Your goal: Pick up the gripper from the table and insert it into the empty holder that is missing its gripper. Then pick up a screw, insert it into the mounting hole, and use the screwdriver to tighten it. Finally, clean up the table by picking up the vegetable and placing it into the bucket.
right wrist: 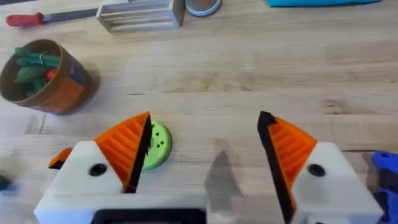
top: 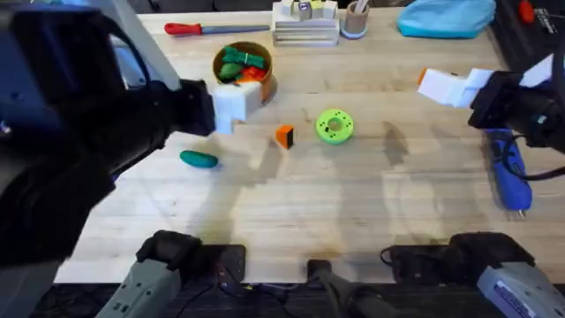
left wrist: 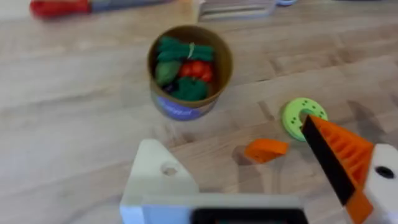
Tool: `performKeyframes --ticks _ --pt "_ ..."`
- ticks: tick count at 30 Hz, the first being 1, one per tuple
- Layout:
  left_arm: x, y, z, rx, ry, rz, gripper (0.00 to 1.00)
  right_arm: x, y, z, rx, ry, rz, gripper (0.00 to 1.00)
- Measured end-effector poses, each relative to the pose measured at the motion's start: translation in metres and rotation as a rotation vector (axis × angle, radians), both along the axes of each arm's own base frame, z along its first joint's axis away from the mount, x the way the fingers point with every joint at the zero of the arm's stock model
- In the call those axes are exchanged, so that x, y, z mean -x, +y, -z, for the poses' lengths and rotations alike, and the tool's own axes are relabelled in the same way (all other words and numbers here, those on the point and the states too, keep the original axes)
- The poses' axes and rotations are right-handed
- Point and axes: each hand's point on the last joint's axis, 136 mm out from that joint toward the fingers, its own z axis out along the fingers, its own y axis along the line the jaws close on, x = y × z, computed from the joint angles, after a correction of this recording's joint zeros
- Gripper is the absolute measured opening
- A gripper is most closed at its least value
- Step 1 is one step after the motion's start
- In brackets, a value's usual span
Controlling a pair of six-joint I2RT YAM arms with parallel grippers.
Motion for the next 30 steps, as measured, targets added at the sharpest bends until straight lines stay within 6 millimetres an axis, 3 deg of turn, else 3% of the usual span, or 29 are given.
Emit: performKeyframes --ticks 2,6,7,11,15,16,23,26,30 --pt "0.006 -0.017 -0.013 -0.040 -0.080 0.126 0.993 0.000 0.000 0.000 0.000 0.000 0.000 0.992" --pt "0.008 -0.031 -0.026 -0.081 -0.169 0.232 0.992 0.000 0.000 0.000 0.000 0.000 0.000 0.992" --pt "0.009 -0.031 -0.026 -0.087 -0.173 0.243 0.926 0.000 0.000 0.000 0.000 0.000 0.000 0.992" --pt "0.010 -0.033 -0.025 -0.110 -0.179 0.270 0.332 0.000 0.000 0.000 0.000 0.000 0.000 0.991" --pt "0.012 -0.034 -0.023 -0.113 -0.170 0.282 0.901 0.000 0.000 0.000 0.000 0.000 0.000 0.991" --pt "0.014 -0.034 -0.021 -0.113 -0.160 0.285 0.971 0.000 0.000 0.000 0.000 0.000 0.000 0.991" --pt "0.014 -0.036 -0.021 -0.110 -0.169 0.294 0.993 0.000 0.000 0.000 0.000 0.000 0.000 0.992" --pt "0.016 -0.042 -0.026 -0.095 -0.243 0.314 0.992 0.000 0.000 0.000 0.000 0.000 0.000 0.992" --pt "0.032 -0.052 -0.022 -0.055 -0.391 0.370 0.993 0.000 0.000 0.000 0.000 0.000 0.000 0.993"
